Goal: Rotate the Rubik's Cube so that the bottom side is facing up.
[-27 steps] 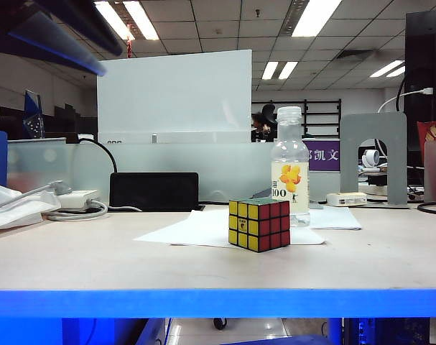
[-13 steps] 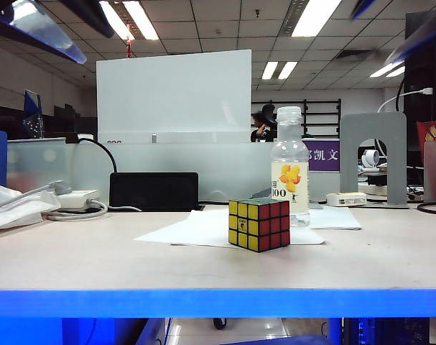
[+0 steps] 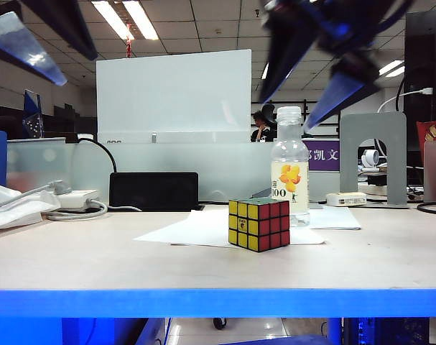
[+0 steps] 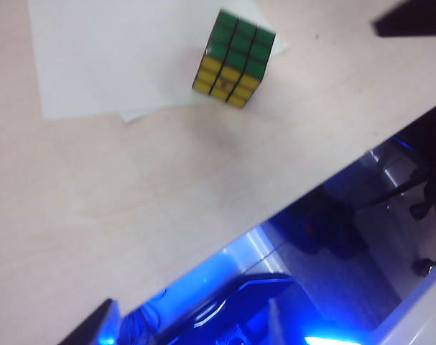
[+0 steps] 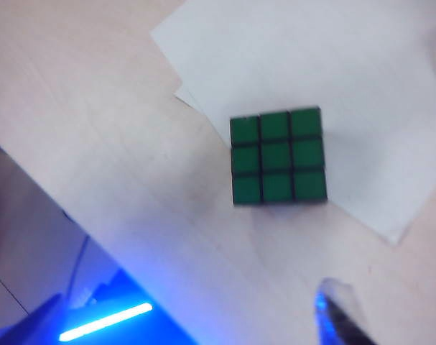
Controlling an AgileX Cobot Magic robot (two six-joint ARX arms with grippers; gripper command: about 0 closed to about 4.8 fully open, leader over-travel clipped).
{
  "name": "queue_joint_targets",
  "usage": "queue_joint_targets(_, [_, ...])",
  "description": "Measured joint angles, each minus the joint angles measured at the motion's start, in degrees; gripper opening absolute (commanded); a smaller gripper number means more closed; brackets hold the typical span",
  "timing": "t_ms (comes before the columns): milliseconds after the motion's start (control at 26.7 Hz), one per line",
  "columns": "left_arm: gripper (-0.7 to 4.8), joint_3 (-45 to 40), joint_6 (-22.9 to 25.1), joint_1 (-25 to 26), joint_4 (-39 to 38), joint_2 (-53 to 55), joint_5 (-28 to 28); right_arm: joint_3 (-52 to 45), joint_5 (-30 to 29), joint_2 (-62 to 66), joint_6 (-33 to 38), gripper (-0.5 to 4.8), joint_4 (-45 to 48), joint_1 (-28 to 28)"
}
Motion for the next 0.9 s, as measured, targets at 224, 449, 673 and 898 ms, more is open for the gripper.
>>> queue_joint_targets(224, [2.74, 0.0, 0.0, 0.0, -3.3, 0.0, -1.9, 8.5, 4.9, 10.3, -3.5, 4.45, -5.5, 1.7])
queue_joint_targets(449, [2.74, 0.0, 0.0, 0.0, -4.6, 0.0, -2.1, 11.1, 8.4, 17.6, -7.5, 4.46, -11.5, 2.5])
queue_joint_targets(673, [2.74, 0.0, 0.0, 0.0, -4.6, 0.0, -2.1, 11.1, 3.3, 17.7, -7.6, 4.46, -4.9, 2.6])
queue_joint_targets(898, [2.74, 0.0, 0.0, 0.0, -4.6, 0.0, -2.1, 11.2, 1.9, 20.5, -8.5, 4.47, 2.7, 4.8])
